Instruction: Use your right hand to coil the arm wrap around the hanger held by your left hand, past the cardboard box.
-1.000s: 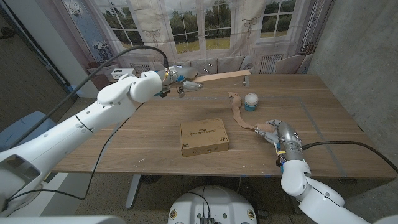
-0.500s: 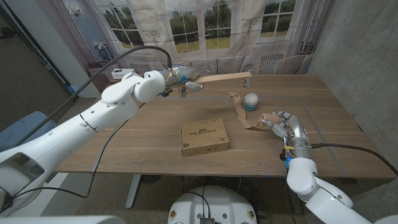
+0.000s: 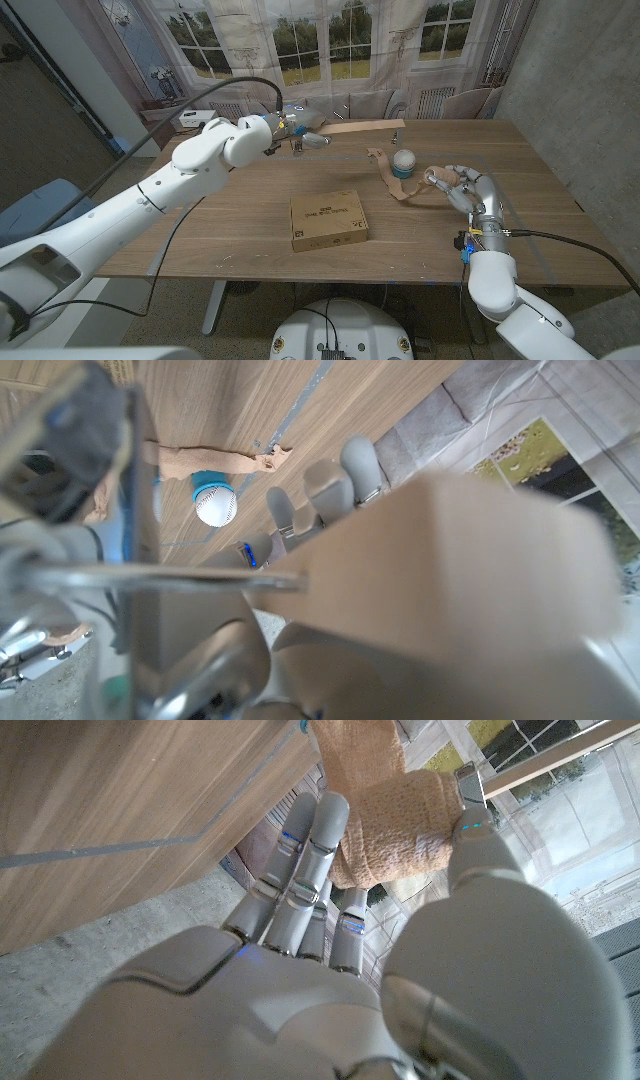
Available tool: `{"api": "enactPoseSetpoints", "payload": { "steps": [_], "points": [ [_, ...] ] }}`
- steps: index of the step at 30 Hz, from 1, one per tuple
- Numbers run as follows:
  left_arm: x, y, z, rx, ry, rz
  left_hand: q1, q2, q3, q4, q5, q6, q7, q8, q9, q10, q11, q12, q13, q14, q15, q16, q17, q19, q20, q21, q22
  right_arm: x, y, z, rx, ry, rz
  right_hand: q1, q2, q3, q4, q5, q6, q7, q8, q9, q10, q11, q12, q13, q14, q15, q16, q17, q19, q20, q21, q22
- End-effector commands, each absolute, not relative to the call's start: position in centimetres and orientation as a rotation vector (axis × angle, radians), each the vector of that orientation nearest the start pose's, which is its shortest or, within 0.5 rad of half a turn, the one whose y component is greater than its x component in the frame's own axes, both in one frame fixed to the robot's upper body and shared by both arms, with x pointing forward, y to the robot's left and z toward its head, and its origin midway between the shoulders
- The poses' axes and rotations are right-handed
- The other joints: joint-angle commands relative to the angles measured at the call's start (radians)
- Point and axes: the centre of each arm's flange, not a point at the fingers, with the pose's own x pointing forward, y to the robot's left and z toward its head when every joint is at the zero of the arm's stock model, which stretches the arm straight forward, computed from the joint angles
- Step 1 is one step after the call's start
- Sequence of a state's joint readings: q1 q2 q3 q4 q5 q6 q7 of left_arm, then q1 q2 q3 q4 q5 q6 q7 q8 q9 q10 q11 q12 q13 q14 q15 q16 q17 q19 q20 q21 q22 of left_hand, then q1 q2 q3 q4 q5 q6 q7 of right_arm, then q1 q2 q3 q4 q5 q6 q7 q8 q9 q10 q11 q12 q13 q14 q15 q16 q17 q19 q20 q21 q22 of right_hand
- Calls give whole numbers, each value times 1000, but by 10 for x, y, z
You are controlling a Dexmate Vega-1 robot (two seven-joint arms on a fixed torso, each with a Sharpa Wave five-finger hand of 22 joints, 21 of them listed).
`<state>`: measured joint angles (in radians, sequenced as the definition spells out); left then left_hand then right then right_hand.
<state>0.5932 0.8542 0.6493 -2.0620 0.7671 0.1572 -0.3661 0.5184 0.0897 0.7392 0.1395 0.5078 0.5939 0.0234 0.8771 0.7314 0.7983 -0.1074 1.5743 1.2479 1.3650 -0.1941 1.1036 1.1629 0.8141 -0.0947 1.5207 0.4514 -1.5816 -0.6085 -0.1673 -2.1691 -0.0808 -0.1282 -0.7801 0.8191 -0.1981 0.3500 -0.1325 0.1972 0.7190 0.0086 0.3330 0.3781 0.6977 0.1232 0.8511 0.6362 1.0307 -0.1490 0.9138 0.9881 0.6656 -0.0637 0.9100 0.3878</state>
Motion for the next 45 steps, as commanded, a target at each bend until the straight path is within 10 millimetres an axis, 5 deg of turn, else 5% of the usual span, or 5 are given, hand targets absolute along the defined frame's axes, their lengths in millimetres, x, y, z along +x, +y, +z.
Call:
{"api": "enactPoseSetpoints", "payload": {
  "steps": [1, 45],
  "points": [
    [521, 134, 112, 1857, -859, -29, -9, -4, 32, 25, 11, 3, -5, 8, -3, -2, -3, 7, 2, 2, -2, 0, 5, -5, -40, 7, -3, 421, -296, -85, -342, -755, -491, 376, 377, -4, 3, 11, 252, 23, 7, 14, 186, -156, 6, 2, -16, -66, 8, 8, -8, 2, 13, 0],
    [527, 120, 102, 1859, -1151, 122, -31, -9, 47, 29, 24, -13, -13, 41, 3, 2, -8, 7, 2, 5, -3, -5, 2, -9, -42, 14, 3, 312, -314, 37, -454, -1199, -676, 390, 377, -23, 12, 20, 269, 6, 4, 45, 194, -166, 12, 16, -12, -69, 8, 43, -42, -6, 88, -23]
  ]
}}
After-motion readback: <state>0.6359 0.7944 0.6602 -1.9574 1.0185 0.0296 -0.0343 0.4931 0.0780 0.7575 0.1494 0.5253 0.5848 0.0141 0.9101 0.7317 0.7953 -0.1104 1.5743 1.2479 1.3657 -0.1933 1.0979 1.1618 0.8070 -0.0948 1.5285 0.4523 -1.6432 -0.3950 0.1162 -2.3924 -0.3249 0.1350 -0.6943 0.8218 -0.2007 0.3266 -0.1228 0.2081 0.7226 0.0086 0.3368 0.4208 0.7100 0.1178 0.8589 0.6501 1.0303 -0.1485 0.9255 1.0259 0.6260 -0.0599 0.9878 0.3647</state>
